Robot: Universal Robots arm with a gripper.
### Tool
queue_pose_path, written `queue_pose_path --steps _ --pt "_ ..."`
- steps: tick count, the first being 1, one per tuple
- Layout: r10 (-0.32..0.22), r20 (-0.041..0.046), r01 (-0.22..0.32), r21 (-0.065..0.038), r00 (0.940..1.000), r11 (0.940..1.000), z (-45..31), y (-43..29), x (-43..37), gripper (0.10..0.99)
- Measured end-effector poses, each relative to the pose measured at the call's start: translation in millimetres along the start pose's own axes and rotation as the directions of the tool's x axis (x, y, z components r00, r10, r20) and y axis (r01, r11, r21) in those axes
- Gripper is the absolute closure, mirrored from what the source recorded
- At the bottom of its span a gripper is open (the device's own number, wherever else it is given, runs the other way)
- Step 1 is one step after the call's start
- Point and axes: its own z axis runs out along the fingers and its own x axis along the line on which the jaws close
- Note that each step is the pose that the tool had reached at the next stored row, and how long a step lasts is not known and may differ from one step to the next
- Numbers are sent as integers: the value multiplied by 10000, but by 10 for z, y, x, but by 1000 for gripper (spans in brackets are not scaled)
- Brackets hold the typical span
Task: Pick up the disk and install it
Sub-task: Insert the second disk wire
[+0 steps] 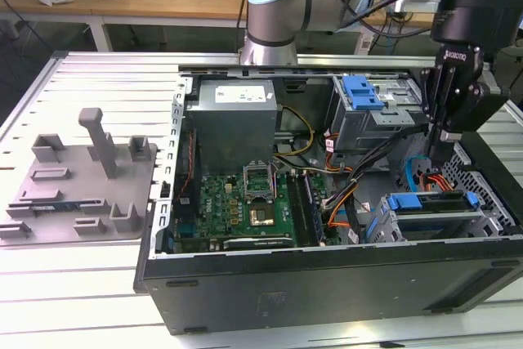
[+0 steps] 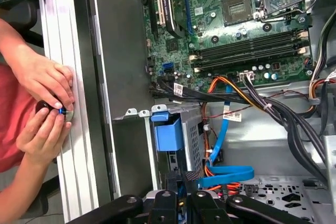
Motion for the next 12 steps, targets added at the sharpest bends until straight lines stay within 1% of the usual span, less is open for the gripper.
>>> queue_pose_path --steps 1,2,3,4,5,6,8,9,10,11,12 --pt "-3 89 3 -10 10000 10000 12 -4 27 925" --pt "-4 157 4 -17 9999 10000 20 -6 44 925" --pt "-6 307 7 -33 9995 10000 35 -10 79 925" --pt "-9 534 12 -54 9986 10000 49 -14 112 925" --pt "-9 681 13 -64 9977 10000 55 -15 123 925" --pt "-7 853 14 -72 9964 10000 60 -17 134 925" --pt "-1 1249 11 -83 9922 10000 69 -20 155 925" --pt "4 1495 9 -87 9888 10000 74 -21 166 925" --pt "7 1661 8 -90 9861 10000 77 -22 173 925" --pt "15 2049 5 -101 9788 9999 85 -24 191 925" --pt "17 2384 13 -125 9712 9999 93 -28 211 925"
